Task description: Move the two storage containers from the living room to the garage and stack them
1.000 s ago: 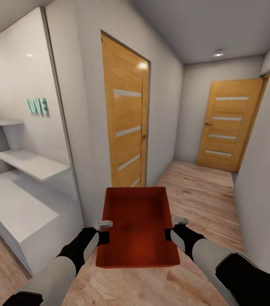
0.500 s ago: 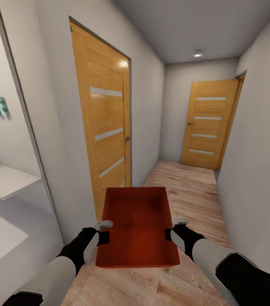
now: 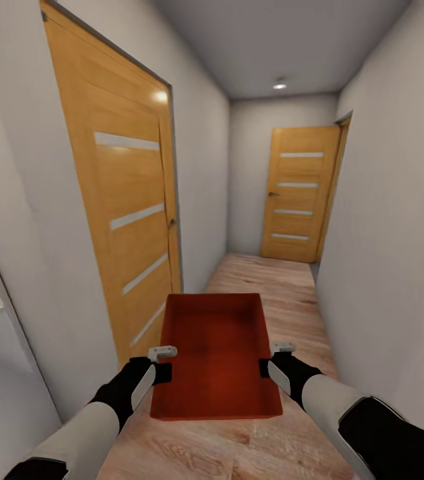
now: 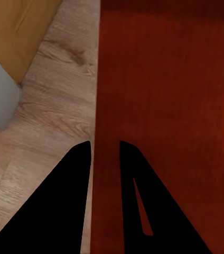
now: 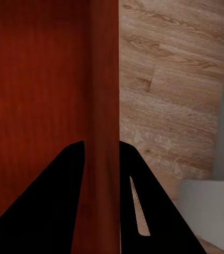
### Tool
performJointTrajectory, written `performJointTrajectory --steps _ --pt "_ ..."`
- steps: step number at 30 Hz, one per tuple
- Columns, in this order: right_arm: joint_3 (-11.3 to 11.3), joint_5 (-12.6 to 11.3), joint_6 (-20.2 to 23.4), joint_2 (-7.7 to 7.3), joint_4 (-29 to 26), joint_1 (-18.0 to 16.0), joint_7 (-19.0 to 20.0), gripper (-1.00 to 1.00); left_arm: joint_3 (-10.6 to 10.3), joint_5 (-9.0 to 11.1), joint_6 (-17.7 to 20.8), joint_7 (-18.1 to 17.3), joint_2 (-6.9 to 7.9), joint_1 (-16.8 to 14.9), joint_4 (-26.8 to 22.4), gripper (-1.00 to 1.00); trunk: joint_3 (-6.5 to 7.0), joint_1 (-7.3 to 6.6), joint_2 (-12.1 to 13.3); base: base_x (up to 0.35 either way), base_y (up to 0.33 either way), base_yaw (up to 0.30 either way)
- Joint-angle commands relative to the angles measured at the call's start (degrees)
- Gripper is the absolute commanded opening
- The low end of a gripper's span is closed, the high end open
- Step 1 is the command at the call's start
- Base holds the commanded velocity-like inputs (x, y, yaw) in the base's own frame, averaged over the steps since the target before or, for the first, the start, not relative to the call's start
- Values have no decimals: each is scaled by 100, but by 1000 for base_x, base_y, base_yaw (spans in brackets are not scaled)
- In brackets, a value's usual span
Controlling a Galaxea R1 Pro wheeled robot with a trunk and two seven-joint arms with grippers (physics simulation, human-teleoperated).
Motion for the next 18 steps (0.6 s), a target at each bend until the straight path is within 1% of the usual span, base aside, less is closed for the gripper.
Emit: performJointTrajectory --steps 1,18 --pt "120 124 36 -3 -26 -9 -51 -100 -81 -74 51 87 12 0 32 -100 -10 5 -9 322 0 -242" --pt "120 124 36 -3 -27 -9 -51 -100 -81 -74 51 87 6 0 32 -100 -10 5 -9 322 0 -242"
